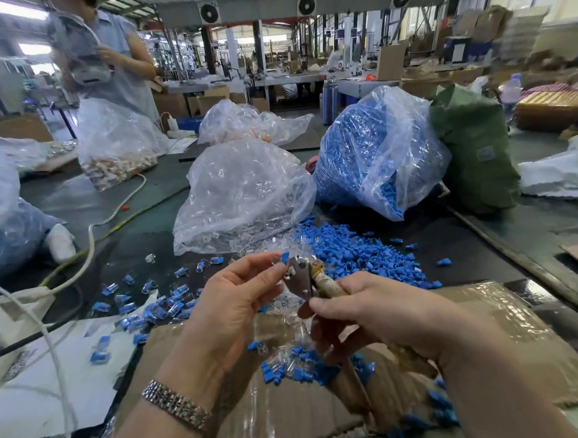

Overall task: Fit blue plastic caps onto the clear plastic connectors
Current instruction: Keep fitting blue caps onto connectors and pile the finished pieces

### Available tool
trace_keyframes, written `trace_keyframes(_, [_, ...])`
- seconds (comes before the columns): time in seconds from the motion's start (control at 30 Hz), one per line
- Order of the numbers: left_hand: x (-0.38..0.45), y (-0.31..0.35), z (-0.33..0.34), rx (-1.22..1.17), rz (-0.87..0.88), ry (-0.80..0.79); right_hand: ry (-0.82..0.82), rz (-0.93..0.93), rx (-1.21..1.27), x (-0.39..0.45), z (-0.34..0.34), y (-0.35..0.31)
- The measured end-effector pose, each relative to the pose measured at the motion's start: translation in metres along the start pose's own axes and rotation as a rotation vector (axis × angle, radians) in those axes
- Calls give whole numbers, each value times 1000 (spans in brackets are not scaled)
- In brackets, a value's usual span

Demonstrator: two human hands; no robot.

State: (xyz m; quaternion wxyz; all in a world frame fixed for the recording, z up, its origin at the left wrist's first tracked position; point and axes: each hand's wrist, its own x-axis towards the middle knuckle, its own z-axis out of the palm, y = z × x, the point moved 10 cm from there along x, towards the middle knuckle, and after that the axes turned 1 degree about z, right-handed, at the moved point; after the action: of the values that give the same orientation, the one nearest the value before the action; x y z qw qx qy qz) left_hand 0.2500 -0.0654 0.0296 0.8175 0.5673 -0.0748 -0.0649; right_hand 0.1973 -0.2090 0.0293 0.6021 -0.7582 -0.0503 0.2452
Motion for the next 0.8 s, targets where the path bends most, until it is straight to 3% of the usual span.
trace_keyframes(0.6, [-7, 18, 1, 528, 182, 71, 158, 14, -315, 3, -1, -3])
trace_keyframes(0.8, [-14, 40, -6, 554, 293, 165, 64, -15, -80, 4, -1, -8])
